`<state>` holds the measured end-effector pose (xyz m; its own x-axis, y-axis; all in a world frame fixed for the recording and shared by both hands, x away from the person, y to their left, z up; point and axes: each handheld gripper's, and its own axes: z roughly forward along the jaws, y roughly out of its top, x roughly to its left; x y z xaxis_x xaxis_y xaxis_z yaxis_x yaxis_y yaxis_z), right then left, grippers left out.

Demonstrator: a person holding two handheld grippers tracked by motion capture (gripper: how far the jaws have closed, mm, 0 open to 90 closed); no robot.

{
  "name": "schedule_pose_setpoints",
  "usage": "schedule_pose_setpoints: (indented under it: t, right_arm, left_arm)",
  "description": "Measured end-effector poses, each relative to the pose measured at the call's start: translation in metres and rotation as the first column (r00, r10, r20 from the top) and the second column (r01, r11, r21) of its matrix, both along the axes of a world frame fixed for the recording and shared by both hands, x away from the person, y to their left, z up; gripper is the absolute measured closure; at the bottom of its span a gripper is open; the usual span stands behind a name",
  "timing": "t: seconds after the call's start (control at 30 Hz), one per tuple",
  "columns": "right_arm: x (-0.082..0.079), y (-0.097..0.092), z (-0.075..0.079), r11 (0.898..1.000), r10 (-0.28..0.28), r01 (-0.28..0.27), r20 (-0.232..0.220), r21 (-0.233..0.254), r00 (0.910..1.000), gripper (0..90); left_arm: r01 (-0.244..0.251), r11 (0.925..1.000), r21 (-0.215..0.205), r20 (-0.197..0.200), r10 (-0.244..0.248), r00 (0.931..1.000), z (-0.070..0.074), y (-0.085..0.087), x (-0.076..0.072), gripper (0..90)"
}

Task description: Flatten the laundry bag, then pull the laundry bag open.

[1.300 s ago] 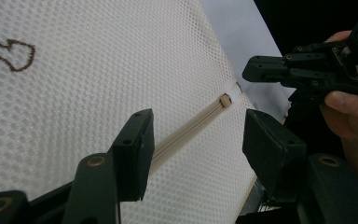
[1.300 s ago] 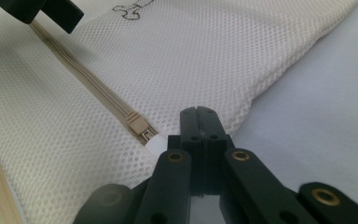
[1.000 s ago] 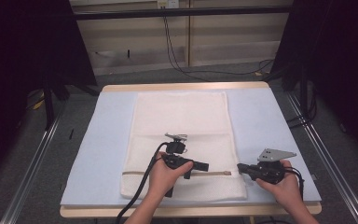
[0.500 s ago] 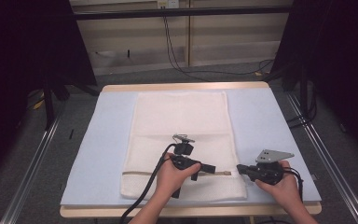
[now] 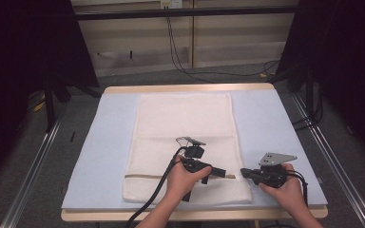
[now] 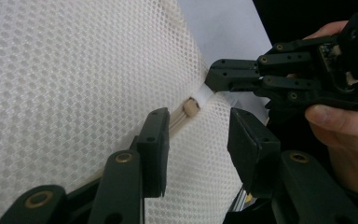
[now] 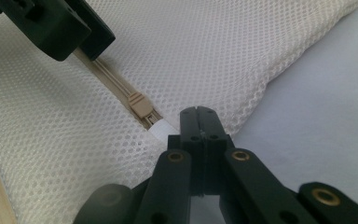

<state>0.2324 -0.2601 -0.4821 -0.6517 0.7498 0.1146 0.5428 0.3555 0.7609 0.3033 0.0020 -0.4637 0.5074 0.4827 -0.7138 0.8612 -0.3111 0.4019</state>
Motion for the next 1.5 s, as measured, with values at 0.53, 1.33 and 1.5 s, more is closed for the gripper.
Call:
schedule_pose_setpoints:
  t: [0.53,1.33,1.5]
  right_arm:
    - [-0.001,0.004,-0.003,1.0,0.006,-0.006,0.009,-0.022,0.9999,90.0]
    - [-0.005,0.008,-0.004,0.998,0.022,-0.019,0.039,-0.064,0.999,90.0]
    - [-0.004,0.007,-0.004,0.998,0.033,-0.031,0.034,-0.062,0.9989,90.0]
  left_arm:
    - [0.015,0.9999,0.006,-0.031,-0.015,0.9994,-0.006,-0.01,0.002,58.9]
    - [-0.029,0.9969,0.073,-0.105,0.037,0.9938,-0.02,-0.031,0.003,87.3]
    - [-0.045,0.9948,0.092,-0.109,0.055,0.9925,-0.013,0.002,0.008,87.4]
